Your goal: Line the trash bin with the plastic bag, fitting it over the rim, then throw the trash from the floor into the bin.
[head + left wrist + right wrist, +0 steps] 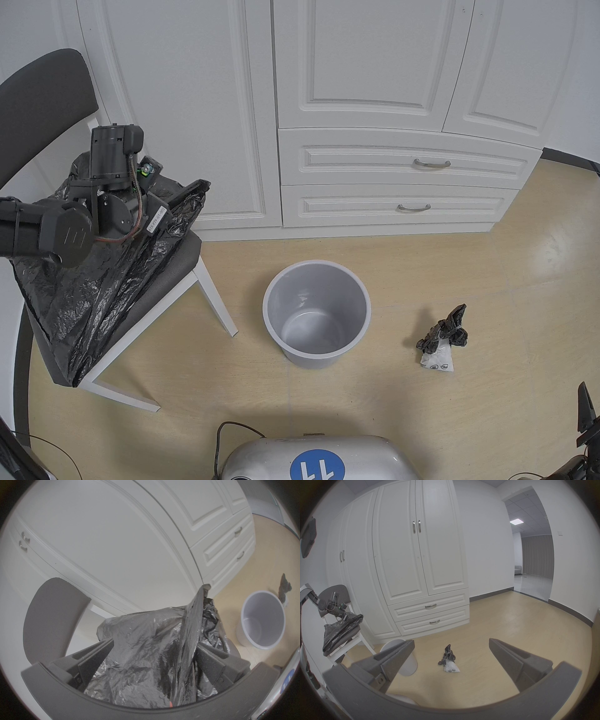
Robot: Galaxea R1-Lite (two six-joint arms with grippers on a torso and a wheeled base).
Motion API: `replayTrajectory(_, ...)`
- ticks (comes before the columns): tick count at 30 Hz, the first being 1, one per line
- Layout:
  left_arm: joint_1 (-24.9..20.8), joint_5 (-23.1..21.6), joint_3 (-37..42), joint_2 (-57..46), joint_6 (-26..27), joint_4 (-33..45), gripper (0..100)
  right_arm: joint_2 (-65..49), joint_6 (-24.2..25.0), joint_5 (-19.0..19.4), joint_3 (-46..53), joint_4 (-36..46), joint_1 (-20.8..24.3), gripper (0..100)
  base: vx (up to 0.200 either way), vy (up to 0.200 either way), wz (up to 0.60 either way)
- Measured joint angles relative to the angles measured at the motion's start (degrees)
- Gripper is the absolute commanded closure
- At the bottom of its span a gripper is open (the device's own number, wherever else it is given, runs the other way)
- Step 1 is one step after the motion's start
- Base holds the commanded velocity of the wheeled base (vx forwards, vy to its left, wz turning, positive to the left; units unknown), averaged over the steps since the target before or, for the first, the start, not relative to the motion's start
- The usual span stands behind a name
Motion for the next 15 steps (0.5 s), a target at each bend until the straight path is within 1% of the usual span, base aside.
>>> replayTrajectory(5, 1.2, 0.0, -2.5, 0.7, 0.8, 0.2, 0, 0.0, 0.0, 0.0, 0.0, 0.0, 0.0, 0, 0.000, 0.000, 0.00)
replayTrajectory(15, 1.2, 0.1, -1.8, 2.8, 0.8, 0.3, 0, 0.0, 0.0, 0.0, 0.0, 0.0, 0.0, 0, 0.000, 0.000, 0.00)
